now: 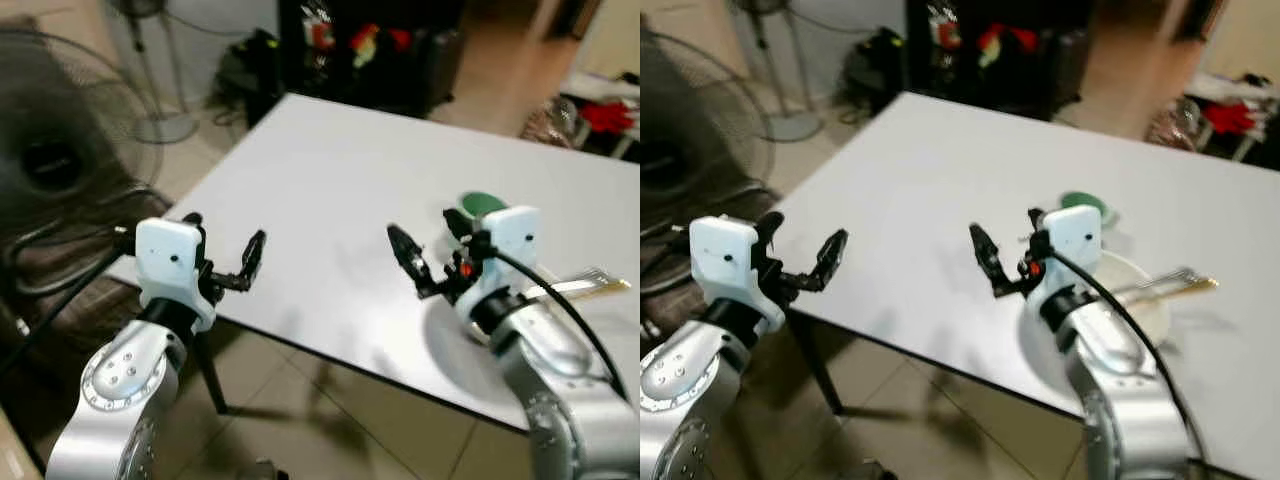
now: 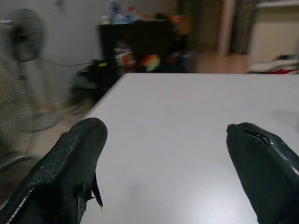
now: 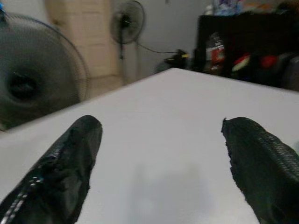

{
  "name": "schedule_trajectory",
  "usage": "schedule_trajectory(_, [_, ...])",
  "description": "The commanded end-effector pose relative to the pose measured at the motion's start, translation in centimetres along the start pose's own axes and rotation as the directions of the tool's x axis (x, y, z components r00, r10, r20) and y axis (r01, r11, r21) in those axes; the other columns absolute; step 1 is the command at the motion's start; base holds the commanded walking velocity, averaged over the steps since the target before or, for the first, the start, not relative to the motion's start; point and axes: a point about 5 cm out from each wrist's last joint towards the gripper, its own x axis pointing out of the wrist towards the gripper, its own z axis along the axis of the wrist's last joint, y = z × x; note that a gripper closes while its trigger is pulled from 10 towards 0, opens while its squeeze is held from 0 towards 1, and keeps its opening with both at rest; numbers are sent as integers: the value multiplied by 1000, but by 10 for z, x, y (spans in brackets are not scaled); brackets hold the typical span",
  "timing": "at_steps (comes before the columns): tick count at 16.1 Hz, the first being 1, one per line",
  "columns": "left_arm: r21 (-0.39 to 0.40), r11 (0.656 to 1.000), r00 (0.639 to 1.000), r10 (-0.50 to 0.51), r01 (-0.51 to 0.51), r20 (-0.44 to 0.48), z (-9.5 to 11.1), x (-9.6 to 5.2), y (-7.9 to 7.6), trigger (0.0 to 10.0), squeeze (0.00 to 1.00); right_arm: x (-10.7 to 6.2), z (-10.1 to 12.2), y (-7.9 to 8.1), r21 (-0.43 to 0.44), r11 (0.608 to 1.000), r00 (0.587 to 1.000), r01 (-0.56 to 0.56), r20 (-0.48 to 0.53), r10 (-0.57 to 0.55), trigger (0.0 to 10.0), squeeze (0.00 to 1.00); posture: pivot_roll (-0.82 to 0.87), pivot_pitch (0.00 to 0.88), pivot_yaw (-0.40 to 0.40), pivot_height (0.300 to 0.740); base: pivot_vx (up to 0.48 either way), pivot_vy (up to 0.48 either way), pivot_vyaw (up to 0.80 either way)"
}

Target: Setting the table

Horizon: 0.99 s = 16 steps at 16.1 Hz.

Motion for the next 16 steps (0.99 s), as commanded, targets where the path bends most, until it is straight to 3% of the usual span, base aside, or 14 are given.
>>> schedule_trajectory(1, [8,999,999,36,-36,-5,-1,1,2,10000,1000,-2,1,-3,38,999,1000,9,0,-9,10000,1000,-61,0,14,740,0,0,800])
schedule_trajectory(4, [78,996,998,48,-45,-39,-2,1,3,10000,996,-4,-3,-1,47,999,1000,-12,-23,14,10000,1000,-58,0,12,740,0,0,800])
schedule_trajectory(5, [102,994,998,48,-44,-40,-2,2,4,10000,843,-3,-4,1,30,999,999,-41,-27,42,10000,1000,-55,0,12,740,0,0,800])
schedule_trajectory(8, [104,992,997,69,-66,-27,2,2,5,10000,608,0,-6,3,38,997,997,-71,-29,72,10000,1000,-48,0,19,740,0,0,800])
schedule_trajectory(9, [113,991,997,72,-69,-17,5,4,6,10000,129,4,-6,6,33,996,996,-87,-24,88,10000,1000,-53,4,28,740,0,0,800])
schedule_trajectory(10, [111,991,997,77,-75,-16,5,5,6,10000,0,5,-9,6,4,996,995,-94,-34,94,10000,1000,-53,7,30,740,0,0,800])
schedule_trajectory(14, [91,990,994,108,-105,-34,3,3,8,10000,0,4,-7,-1,-131,991,1000,-25,5,25,10000,1000,-56,21,36,740,0,0,800])
schedule_trajectory(16, [150,983,994,112,-111,-3,6,4,8,10000,0,5,-6,1,-170,983,998,-70,-16,68,10000,1000,-53,24,34,740,0,0,800])
